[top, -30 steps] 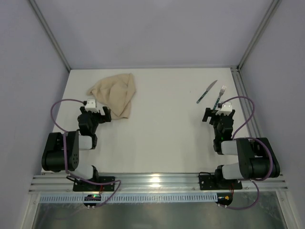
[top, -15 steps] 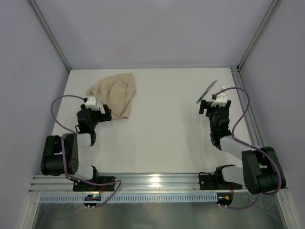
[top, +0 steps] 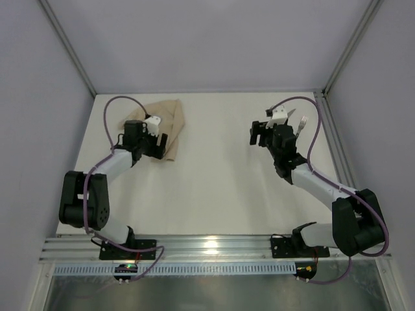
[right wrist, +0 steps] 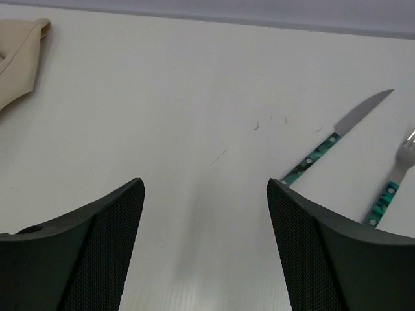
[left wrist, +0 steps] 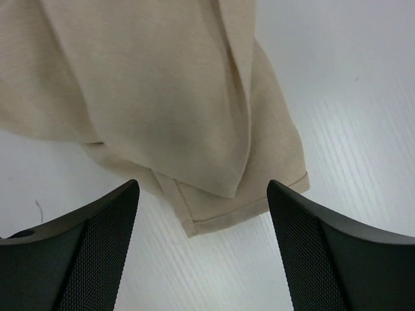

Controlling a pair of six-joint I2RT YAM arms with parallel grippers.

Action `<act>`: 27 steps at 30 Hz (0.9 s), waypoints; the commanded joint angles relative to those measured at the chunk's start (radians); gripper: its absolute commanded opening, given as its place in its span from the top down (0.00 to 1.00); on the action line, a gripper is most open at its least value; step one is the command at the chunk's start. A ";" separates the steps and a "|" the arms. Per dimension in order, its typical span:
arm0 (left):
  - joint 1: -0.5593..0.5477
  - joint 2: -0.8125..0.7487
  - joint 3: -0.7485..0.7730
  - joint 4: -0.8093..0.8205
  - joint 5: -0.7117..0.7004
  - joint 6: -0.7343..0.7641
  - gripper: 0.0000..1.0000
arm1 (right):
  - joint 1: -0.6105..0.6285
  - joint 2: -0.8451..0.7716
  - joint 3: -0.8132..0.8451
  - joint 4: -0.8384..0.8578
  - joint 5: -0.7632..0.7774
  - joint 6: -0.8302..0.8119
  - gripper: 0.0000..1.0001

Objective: Fold the napkin into a case and place the utensils inside
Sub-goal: Pick up the crumpled napkin from the corner of the board.

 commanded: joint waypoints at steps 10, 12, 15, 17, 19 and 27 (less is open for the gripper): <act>-0.171 0.159 0.186 -0.191 -0.201 0.153 0.26 | 0.138 0.078 0.115 -0.139 -0.138 0.097 0.24; -0.171 0.185 0.223 -0.177 -0.243 0.136 0.28 | 0.161 0.102 0.126 -0.140 -0.144 0.100 0.25; -0.173 0.244 0.275 -0.192 -0.217 0.134 0.32 | 0.178 0.127 0.140 -0.147 -0.145 0.105 0.25; -0.180 0.285 0.295 -0.212 -0.217 0.142 0.34 | 0.186 0.136 0.146 -0.145 -0.156 0.123 0.25; -0.184 0.305 0.306 -0.230 -0.223 0.156 0.37 | 0.186 0.145 0.149 -0.145 -0.164 0.140 0.26; -0.185 0.331 0.318 -0.250 -0.241 0.139 0.71 | 0.214 0.231 0.206 -0.119 -0.288 0.235 0.31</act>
